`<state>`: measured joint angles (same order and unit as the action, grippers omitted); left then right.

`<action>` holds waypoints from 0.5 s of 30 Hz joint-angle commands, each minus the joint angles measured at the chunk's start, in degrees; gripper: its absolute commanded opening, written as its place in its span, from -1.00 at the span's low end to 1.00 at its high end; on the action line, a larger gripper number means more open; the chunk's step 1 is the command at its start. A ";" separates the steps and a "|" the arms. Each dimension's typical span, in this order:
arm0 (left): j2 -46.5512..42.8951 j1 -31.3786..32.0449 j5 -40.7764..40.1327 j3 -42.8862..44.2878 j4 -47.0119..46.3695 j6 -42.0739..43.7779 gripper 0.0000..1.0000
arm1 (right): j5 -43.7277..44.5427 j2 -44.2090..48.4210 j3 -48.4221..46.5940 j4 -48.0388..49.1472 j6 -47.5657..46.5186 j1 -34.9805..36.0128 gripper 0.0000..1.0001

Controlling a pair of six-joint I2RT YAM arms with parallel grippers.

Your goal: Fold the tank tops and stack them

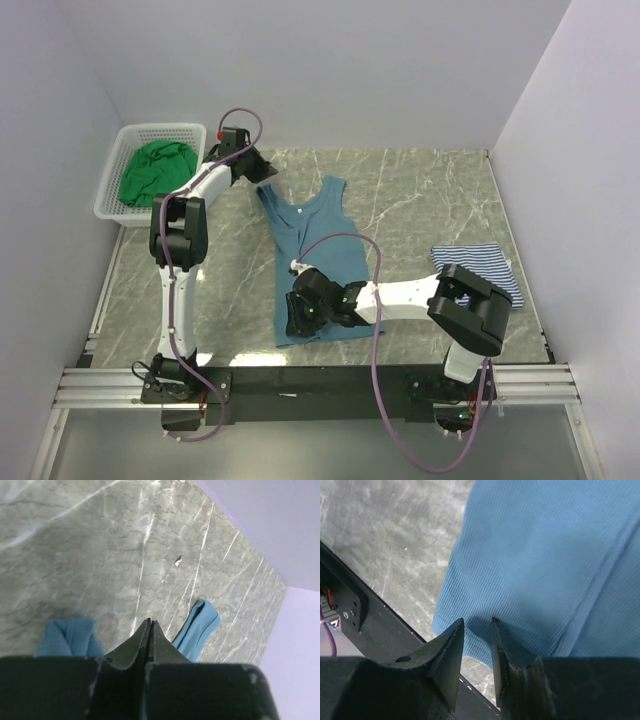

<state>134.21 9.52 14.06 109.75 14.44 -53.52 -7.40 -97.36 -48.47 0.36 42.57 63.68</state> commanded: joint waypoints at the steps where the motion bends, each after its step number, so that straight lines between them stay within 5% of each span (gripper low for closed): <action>1: 2.28 0.24 2.72 3.71 -0.11 -0.36 -0.94 | 0.37 2.53 -2.24 -1.94 -0.38 -1.54 -0.28; 6: -4.37 -0.64 1.94 0.55 -2.22 0.08 -0.81 | 4.40 5.42 -5.40 -3.61 -1.61 -2.51 -0.20; 11: -15.98 -2.66 -8.41 -5.78 1.63 -0.54 -0.55 | 9.75 6.49 -12.25 -4.05 -5.47 -6.02 0.01; 15: -22.22 -3.63 -17.39 -7.88 7.62 0.26 -0.63 | 11.62 -1.57 -25.75 -5.90 -13.27 -12.77 0.03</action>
<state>120.64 6.92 5.48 102.63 19.62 -53.84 -0.16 -95.35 -65.04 -5.76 36.25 55.77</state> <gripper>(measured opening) 0.200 0.513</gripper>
